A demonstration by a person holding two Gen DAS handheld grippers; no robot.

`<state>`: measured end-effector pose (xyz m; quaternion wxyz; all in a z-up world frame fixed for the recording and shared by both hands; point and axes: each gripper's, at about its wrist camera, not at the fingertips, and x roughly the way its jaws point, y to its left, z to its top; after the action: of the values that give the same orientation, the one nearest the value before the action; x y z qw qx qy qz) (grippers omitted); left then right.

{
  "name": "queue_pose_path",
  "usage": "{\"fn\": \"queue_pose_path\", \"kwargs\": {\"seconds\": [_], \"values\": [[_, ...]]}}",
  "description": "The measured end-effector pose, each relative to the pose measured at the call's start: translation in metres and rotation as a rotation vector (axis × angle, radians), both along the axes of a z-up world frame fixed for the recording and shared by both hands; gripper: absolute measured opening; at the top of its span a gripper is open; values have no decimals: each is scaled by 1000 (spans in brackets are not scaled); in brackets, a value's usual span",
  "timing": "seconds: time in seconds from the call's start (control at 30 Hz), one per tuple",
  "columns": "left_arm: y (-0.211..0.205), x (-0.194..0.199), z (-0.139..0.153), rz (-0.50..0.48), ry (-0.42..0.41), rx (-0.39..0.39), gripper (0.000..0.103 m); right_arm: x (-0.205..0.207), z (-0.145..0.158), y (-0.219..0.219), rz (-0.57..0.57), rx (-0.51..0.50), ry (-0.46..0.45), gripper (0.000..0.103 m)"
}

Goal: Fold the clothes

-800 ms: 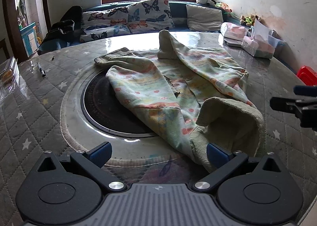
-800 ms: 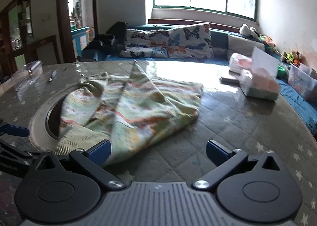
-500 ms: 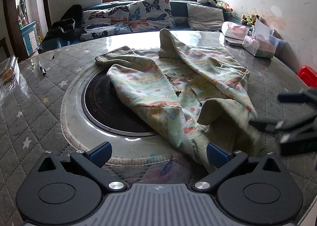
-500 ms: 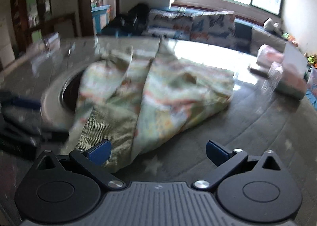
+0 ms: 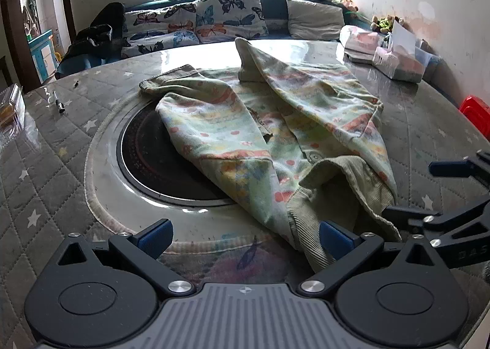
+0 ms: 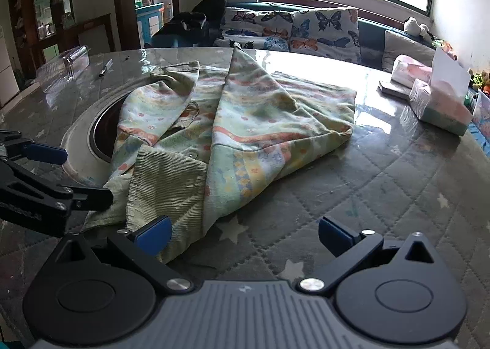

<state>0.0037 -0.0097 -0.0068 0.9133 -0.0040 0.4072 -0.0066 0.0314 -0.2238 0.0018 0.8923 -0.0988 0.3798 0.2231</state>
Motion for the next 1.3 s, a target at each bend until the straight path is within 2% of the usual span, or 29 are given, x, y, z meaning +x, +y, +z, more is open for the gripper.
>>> {"fn": "queue_pose_path", "kwargs": {"seconds": [0.53, 1.3], "values": [[-11, -17, 3, -14, -1, 11, 103, -15, 10, 0, 22, 9, -28, 103], [-26, -45, 1, -20, 0, 52, 103, -43, 9, -7, 27, 5, -39, 103]]}}
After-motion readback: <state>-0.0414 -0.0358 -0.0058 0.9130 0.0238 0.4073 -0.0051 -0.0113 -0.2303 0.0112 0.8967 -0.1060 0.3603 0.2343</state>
